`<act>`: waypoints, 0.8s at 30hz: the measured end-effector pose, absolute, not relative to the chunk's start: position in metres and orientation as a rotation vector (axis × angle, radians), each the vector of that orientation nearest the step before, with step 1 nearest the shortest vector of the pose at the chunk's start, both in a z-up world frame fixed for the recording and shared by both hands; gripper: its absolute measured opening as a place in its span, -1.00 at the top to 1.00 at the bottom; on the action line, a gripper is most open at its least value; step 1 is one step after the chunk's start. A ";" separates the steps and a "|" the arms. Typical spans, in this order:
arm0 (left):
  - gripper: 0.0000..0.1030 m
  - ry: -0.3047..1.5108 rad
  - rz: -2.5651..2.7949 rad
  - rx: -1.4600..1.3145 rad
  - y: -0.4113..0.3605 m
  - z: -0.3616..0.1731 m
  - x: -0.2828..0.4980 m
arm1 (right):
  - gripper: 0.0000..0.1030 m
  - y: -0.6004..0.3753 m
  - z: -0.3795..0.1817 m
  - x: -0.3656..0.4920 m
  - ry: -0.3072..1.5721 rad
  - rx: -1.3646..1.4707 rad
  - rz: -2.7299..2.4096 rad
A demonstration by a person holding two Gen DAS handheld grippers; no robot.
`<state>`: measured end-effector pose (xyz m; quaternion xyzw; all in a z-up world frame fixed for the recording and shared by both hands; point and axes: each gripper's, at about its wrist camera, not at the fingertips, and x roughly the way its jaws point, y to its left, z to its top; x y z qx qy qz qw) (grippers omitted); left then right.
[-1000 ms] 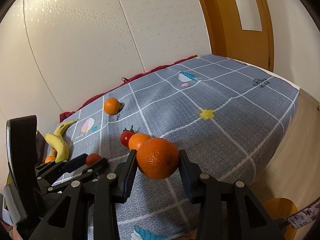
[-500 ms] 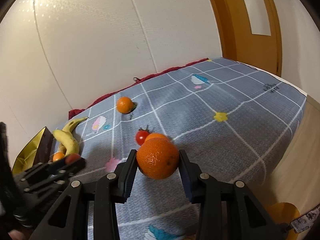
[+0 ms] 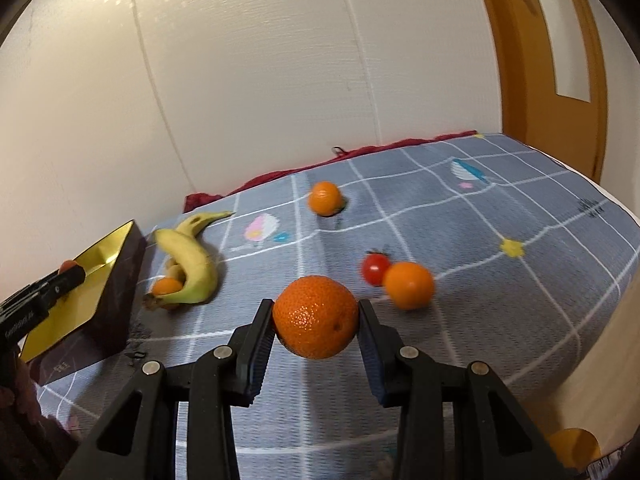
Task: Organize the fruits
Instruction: 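Grasp the cherry tomato with the left tool while the right tool lifts the orange toward the gold tray, then lower the orange into the gold tray and open the right tool while the left tool holds the tomato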
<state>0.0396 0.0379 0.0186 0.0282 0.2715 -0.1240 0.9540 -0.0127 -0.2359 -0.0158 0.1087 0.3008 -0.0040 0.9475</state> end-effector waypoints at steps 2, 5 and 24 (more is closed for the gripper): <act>0.43 0.550 -0.216 0.018 0.054 0.018 0.041 | 0.20 -0.228 -0.013 -0.012 0.610 0.214 0.019; 0.43 0.539 -0.164 -0.053 0.079 0.018 0.041 | 0.20 -0.210 -0.008 -0.008 0.611 0.196 0.073; 0.42 0.664 0.164 -0.164 0.188 -0.003 0.045 | 0.20 -0.009 0.013 0.050 0.614 -0.085 0.510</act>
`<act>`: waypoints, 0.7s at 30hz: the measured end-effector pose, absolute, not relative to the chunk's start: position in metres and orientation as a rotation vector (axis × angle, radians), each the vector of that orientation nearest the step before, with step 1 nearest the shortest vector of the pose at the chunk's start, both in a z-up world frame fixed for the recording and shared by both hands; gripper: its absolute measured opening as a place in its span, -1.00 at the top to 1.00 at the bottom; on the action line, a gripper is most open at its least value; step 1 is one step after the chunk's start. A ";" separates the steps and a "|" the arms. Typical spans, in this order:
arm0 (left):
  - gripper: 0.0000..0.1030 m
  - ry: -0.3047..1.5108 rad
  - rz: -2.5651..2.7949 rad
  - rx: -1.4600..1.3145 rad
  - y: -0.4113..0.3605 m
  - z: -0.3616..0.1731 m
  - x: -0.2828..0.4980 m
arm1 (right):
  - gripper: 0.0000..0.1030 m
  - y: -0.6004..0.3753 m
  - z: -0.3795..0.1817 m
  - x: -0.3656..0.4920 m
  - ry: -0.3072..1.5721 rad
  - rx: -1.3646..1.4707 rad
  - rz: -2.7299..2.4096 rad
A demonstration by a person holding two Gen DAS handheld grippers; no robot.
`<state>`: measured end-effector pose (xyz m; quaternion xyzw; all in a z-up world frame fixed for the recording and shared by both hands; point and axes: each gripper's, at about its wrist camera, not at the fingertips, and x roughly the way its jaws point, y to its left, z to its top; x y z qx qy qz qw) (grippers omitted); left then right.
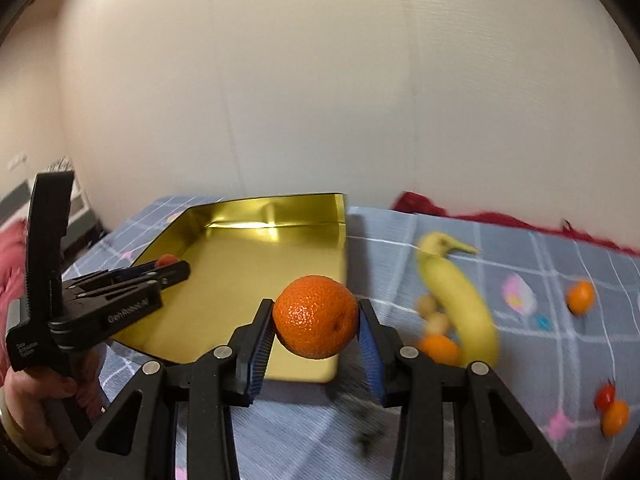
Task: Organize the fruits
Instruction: 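Lower the orange into the gold tray and open the right tool while the left tool holds the tomato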
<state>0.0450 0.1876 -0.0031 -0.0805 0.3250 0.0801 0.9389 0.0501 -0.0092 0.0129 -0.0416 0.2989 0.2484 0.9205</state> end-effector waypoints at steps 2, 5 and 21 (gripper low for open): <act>0.42 0.679 0.169 -0.184 0.193 -0.006 0.045 | 0.20 0.005 0.010 0.057 0.647 -0.100 0.525; 0.42 0.709 0.190 -0.202 0.200 -0.011 0.047 | 0.20 0.028 0.003 0.070 0.707 -0.112 0.541; 0.42 0.755 0.255 -0.204 0.211 -0.019 0.052 | 0.20 0.051 -0.029 0.098 0.832 -0.191 0.489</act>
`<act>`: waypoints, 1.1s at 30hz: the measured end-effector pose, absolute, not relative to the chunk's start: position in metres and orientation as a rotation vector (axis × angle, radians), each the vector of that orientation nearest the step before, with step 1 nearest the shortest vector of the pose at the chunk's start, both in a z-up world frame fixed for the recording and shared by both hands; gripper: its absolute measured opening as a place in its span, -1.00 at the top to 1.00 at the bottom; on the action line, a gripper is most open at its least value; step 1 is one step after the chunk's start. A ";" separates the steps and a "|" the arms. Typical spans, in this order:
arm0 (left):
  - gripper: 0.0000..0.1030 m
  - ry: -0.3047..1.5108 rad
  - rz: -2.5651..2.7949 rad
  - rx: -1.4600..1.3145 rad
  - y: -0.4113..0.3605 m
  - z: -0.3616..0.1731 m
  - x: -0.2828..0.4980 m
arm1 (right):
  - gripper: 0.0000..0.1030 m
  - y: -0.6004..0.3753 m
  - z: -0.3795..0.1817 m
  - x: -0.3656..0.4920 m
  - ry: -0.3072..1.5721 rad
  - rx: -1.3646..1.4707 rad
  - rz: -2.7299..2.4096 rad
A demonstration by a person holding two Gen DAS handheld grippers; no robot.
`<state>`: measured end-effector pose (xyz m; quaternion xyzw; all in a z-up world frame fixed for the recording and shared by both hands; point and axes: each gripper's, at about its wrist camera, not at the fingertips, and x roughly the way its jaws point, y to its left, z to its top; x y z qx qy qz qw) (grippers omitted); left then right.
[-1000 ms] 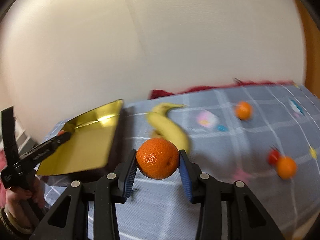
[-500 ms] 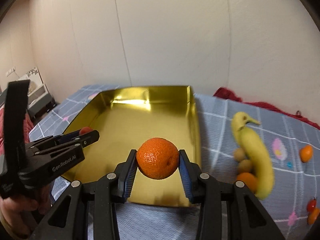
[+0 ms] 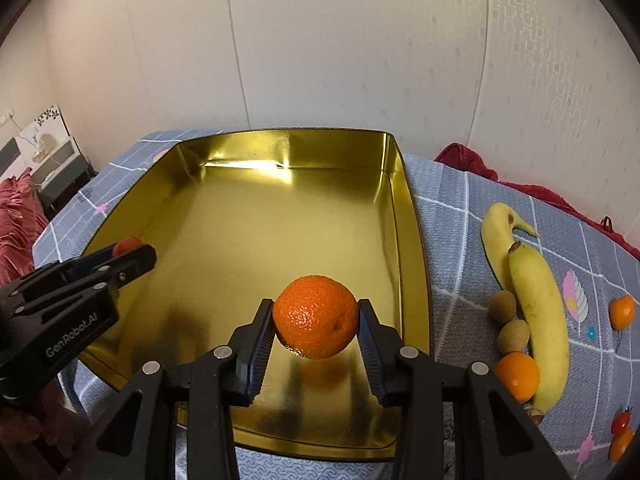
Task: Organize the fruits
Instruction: 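Lower the orange into the gold tray and open the right tool while the left tool holds the tomato, then open the left tool to drop the cherry tomato into the gold tray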
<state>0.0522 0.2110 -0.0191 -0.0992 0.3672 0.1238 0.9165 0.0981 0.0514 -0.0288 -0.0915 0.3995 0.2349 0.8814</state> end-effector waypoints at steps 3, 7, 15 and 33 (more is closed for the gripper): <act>0.42 0.755 0.262 -0.189 0.209 -0.019 0.053 | 0.20 0.053 -0.030 0.101 0.833 -0.198 0.478; 0.42 0.755 0.271 -0.177 0.209 -0.020 0.055 | 0.20 0.054 -0.033 0.106 0.835 -0.215 0.461; 0.42 0.757 0.287 -0.174 0.210 -0.022 0.058 | 0.19 0.053 -0.031 0.112 0.830 -0.215 0.427; 0.42 0.757 0.340 -0.145 0.208 -0.022 0.061 | 0.18 -0.044 0.014 0.066 0.649 -0.108 0.373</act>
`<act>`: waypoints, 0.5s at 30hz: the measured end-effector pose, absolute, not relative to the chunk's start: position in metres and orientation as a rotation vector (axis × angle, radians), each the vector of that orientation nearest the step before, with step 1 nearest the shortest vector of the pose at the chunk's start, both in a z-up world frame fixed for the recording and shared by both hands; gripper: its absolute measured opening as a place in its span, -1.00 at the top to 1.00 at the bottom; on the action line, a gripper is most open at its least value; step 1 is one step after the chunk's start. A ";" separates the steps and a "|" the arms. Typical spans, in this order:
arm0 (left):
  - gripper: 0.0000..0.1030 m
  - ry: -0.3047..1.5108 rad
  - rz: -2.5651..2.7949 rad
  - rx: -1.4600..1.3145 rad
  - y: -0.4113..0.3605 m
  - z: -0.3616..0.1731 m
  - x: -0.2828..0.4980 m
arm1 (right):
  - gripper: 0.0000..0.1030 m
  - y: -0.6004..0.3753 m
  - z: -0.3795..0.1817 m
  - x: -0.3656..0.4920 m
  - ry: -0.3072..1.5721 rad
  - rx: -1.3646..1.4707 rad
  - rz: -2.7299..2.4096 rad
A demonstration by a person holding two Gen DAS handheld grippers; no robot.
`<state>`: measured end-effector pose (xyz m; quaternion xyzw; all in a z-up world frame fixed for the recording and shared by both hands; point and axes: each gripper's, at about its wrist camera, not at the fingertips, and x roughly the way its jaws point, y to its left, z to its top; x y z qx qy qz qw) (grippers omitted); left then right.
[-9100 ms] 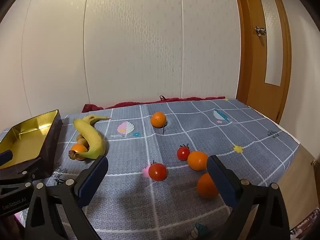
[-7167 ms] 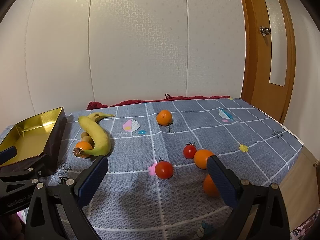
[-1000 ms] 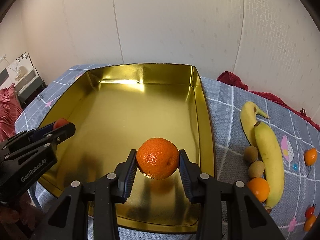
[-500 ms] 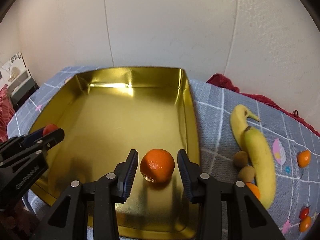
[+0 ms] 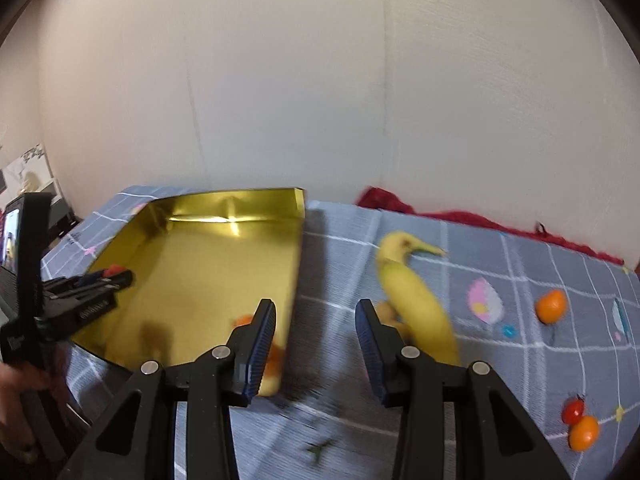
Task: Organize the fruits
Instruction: 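Open the left tool to drop the cherry tomato into the gold tray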
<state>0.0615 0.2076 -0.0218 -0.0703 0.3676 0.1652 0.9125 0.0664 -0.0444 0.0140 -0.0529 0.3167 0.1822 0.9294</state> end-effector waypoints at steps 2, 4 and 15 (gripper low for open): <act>0.42 0.762 0.343 -0.140 0.206 -0.023 0.062 | 0.18 -0.059 0.010 0.069 0.663 -0.103 0.345; 0.42 0.763 0.351 -0.129 0.205 -0.024 0.062 | 0.18 -0.076 0.006 0.072 0.677 -0.075 0.304; 0.40 0.768 0.376 -0.144 0.202 -0.025 0.064 | 0.18 -0.123 0.001 0.069 0.706 0.089 0.251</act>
